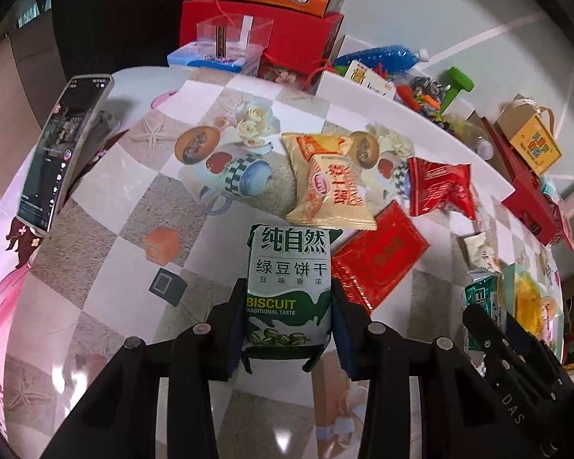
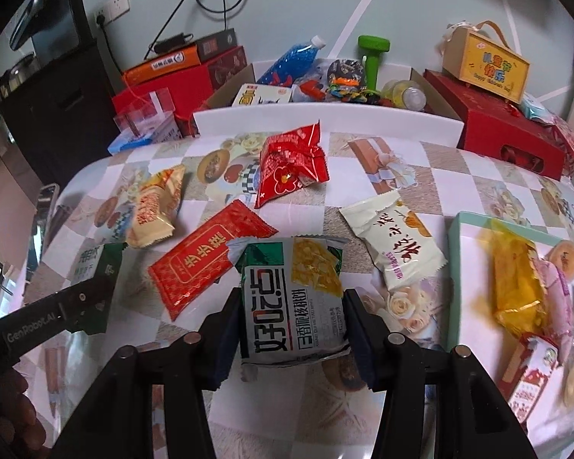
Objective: Organize snacks
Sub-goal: 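Grasp the green-and-white biscuit bag with the left tool while the right tool grasps the white-green snack bag, then carry both bags into the tray and open the left tool to drop the biscuit bag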
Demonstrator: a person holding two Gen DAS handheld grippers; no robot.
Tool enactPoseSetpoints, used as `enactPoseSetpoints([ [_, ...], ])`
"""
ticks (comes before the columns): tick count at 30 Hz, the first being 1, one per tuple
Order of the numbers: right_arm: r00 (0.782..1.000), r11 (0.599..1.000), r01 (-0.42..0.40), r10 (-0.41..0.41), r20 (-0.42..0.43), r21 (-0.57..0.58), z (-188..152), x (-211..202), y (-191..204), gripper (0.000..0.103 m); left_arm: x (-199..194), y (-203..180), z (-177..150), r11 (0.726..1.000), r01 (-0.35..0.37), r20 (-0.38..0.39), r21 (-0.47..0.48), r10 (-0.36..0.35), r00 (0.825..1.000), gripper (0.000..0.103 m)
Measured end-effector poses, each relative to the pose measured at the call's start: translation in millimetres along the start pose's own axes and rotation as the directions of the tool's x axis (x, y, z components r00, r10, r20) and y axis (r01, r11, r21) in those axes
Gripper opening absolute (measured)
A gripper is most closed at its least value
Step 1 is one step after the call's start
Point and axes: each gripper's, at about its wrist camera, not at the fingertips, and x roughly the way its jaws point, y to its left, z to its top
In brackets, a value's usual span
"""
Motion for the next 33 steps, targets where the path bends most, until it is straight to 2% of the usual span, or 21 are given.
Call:
enactPoseSetpoints([
  [8,1.0,1.0,-0.011,0.01,0.025,0.026,-5.8,-21.9,-2.4,0.054,-21.9,-13.0,2.2,0.999,0.035,0.041,0.027,-0.037,0.998,0.041],
  [16,1.0,0.998,-0.012,0.01,0.027,0.063,-5.4,-25.2,-16.2,0.054,-28.7,-35.3,2.8,0.995,0.07,0.052,0.074,-0.074,0.996,0.041],
  [26,0.998,0.982,0.037,-0.045,0.041,0.183,-2.8,-37.4,-70.7,0.054,-37.5,-74.4,-1.6,0.981,0.127,0.06,0.144,-0.136,0.989,0.041],
  [33,0.992,0.955,0.093,-0.114,0.058,0.283,-5.6,-53.6,-118.2,0.054,-44.6,-121.3,-13.2,0.95,0.196,0.046,0.244,-0.213,0.976,0.041],
])
